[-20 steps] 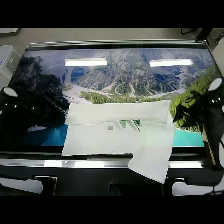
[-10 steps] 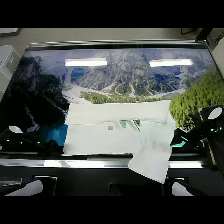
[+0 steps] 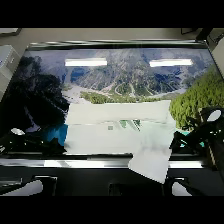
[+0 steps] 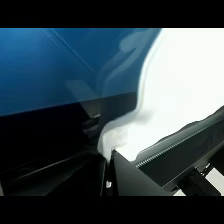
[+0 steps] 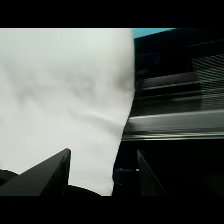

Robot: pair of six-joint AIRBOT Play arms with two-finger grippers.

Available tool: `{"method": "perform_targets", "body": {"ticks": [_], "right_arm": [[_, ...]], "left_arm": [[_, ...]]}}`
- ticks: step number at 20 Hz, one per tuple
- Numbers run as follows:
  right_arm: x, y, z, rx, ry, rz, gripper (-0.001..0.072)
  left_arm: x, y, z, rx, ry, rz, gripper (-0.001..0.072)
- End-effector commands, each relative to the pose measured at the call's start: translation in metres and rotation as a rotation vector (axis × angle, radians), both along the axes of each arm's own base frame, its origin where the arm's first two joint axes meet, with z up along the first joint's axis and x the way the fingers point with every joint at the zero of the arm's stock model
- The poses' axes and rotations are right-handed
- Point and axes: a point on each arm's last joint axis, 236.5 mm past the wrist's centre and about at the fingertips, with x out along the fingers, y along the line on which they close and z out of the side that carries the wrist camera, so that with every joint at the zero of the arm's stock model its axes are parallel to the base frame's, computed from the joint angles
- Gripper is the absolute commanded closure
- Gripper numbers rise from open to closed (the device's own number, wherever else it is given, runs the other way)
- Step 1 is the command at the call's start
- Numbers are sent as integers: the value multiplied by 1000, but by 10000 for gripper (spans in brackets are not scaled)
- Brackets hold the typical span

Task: Fold the clothes and pants, and hang the long-sleeved shirts on hangers.

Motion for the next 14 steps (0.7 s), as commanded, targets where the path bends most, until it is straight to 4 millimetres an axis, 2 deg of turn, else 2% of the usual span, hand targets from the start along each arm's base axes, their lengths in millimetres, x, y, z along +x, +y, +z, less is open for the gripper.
{"method": "perform_targets", "body": {"ticks": [1,3,5,6,10,13,14], "right_arm": [[-22,4,-16,-3,31,14,220],[-33,15,-33,16,38,-11,221],[-33,27,-44,50,13,-37,221],[-32,26,-48,45,5,-41,222],[-33,27,-53,37,-2,-49,223],[-40,43,-54,94,18,-78,226],[-40,47,-55,111,15,-83,342]], "left_arm": [[-1,-1,1,-6,-4,-7,688],[-2,-1,2,-13,-6,-18,688],[-2,-1,3,-12,-10,-17,688],[-2,-1,3,-12,-10,-17,688],[-2,-1,3,-11,-10,-17,688],[-2,-1,3,-11,-10,-17,688],[-2,-1,3,-11,-10,-17,688]]}}
